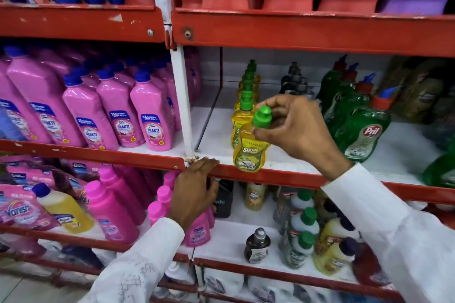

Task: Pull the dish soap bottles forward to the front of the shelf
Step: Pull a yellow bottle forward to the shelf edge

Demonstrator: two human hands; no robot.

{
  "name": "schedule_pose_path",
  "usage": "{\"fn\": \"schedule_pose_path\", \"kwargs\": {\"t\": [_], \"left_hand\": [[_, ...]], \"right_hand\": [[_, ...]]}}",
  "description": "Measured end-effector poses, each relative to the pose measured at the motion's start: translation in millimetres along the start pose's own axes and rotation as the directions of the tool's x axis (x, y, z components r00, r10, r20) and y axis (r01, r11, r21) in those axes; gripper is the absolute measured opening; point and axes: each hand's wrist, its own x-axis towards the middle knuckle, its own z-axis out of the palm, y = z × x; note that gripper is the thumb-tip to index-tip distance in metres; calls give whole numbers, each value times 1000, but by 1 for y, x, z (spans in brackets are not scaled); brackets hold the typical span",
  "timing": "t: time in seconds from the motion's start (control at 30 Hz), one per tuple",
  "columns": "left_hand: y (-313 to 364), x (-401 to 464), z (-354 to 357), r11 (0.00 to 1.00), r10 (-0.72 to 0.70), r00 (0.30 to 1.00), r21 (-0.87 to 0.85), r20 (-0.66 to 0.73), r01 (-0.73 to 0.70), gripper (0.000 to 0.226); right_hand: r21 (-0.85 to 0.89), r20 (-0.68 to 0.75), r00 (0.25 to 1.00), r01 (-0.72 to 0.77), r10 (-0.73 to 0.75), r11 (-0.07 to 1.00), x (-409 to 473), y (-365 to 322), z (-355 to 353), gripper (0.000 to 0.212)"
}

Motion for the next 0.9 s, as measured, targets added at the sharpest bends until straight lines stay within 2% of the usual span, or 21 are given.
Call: {"fn": "schedule_pose_path", "kwargs": {"t": [0.1, 0.23, 0.43, 0.67, 0.8, 0.9], "left_hand": [[1, 0, 0, 1000, -11, 1000, -6, -5, 11, 47], [2, -2, 0, 1000, -5, 1000, -17, -4, 5, 48], [3, -5, 5, 999, -32, 999, -19, -6, 31, 50], [20, -12, 18, 992, -38, 999, 121, -34, 42, 54], [47, -11, 27, 994, 74, 996, 86, -54, -69, 47], [67, -6, 36, 971, 236, 971, 43, -30, -234, 46]], "right_hand": [[-57, 18, 999, 46, -45, 997, 19, 4, 8, 41], [-87, 74, 997, 40, -33, 995, 34, 21, 22, 44], [-39, 80, 996, 49, -46, 998, 43, 37, 31, 48], [3, 28, 993, 117, -117, 993, 34, 42, 36, 62], [-69, -24, 977, 211, -213, 975, 12, 54, 30, 67], [-126, -109, 945, 295, -309, 947, -25, 75, 25, 57]]}}
